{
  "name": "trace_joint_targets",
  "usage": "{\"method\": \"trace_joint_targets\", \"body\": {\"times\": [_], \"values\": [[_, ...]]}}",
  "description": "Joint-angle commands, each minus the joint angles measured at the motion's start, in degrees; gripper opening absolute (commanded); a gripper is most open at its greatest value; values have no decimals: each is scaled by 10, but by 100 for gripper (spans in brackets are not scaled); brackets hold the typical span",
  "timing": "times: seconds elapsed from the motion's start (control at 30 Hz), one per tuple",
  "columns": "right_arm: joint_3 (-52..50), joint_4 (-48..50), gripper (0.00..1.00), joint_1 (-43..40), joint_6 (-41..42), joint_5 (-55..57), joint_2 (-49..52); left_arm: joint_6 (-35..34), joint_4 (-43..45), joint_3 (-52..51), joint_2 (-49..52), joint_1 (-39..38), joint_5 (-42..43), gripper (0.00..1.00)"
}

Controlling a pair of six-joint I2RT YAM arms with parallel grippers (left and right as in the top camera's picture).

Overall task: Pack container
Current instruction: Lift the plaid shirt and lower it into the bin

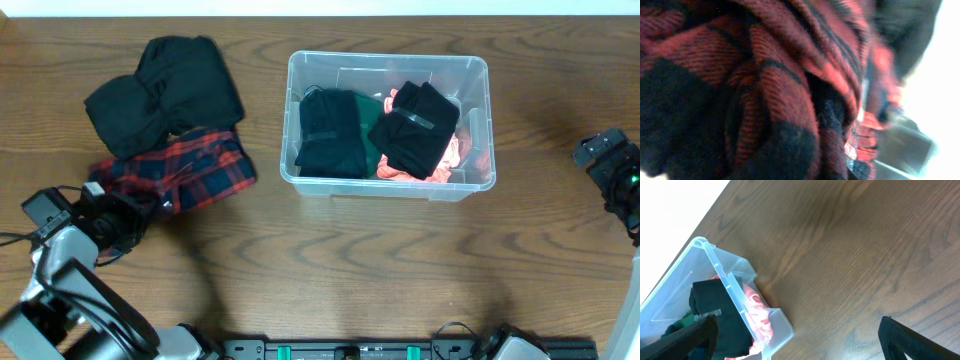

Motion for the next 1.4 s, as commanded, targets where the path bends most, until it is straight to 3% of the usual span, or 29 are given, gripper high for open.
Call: {"method": "trace_joint_targets", "body": {"times": [0.0,0.1,0.27,0.43,0.57,0.7,0.87,0.97,1.17,1.37], "values": [[1,0,99,-5,5,-4,-1,-6,-6,43,-76,-6,166,6],[1,0,99,-5,5,-4,-1,-49,-6,61,-147,-14,221,6],[1,0,99,-5,5,-4,-1,-120,7,89,-260,-64,236,6],[1,0,99,-5,5,-4,-1,-233,118,95,-323,-162,232,6],[1,0,99,-5,5,-4,-1,-292,206,95,-326,-260,198,6],[1,0,99,-5,5,-4,-1,-295,213,94,-324,-381,86,6],[1,0,99,-5,5,-4,-1,-293,217,94,-295,-538,-111,6],[1,0,99,-5,5,-4,-1,-283,263,94,-252,-623,-197,6],[1,0,99,-5,5,-4,-1,-282,400,94,-122,-718,-273,6],[1,0,99,-5,5,-4,-1,-278,527,94,8,-736,-284,6]]}}
